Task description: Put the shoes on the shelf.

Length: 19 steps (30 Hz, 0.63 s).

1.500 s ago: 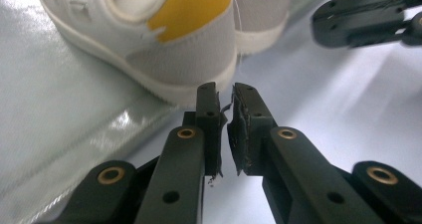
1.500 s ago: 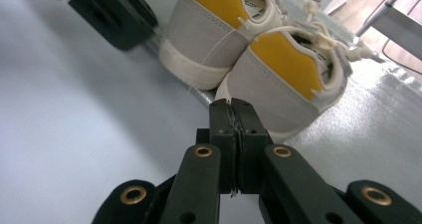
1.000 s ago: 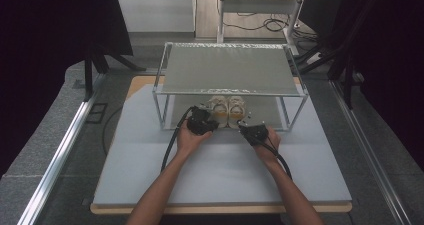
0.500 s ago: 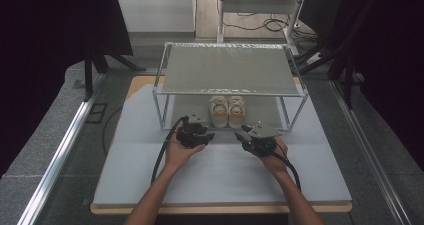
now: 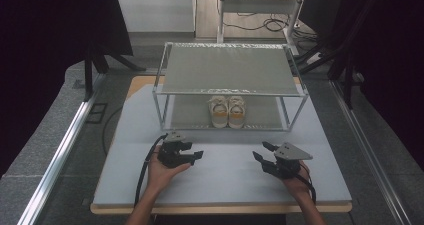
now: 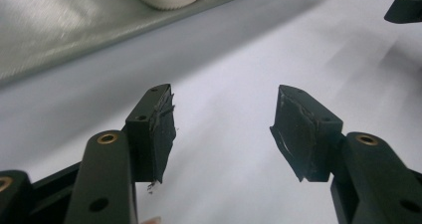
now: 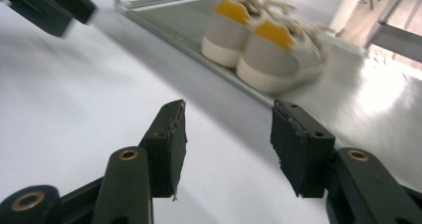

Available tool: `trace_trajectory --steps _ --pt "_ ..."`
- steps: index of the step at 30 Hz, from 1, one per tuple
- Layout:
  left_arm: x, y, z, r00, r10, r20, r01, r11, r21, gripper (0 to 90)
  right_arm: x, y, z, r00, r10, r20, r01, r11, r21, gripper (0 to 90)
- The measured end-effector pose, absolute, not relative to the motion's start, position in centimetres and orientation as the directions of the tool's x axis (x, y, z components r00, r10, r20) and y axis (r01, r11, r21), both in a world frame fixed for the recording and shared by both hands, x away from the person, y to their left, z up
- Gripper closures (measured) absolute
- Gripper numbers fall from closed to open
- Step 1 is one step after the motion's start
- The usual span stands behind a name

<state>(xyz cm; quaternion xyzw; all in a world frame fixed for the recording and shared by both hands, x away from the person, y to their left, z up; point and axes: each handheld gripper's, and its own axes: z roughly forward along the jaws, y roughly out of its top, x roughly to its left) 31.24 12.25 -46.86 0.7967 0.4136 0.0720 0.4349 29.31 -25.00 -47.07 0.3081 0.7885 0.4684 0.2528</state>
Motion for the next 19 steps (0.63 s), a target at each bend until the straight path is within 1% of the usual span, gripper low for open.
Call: trace_trajectory --steps 2,6,10,13,19 --pt "31.1 12.6 -47.2 0.643 0.728 -0.237 0.601 -0.288 0.745 40.9 29.3 -25.7 -47.5 -0.67 0.735 -0.107 0.266 0.372 0.889 48.0" --pt "30.7 13.3 -47.6 0.63 0.733 -0.256 0.614 -0.269 0.742 40.9 29.6 -26.8 -48.1 -0.654 0.753 -0.072 0.3 0.346 0.889 48.2" --pt "30.4 13.5 -47.7 0.629 0.734 -0.257 0.615 -0.267 0.742 40.7 29.6 -27.0 -48.2 -0.651 0.755 -0.073 0.303 0.347 0.888 48.1" --pt "30.1 13.7 -47.5 0.627 0.731 -0.27 0.619 -0.257 0.742 40.3 29.5 -26.9 -48.1 -0.657 0.748 -0.093 0.287 0.362 0.887 47.6" --pt "30.2 14.1 -47.1 0.617 0.734 -0.284 0.623 -0.237 0.745 39.6 29.5 -27.3 -48.1 -0.66 0.747 -0.08 0.289 0.35 0.891 47.0"
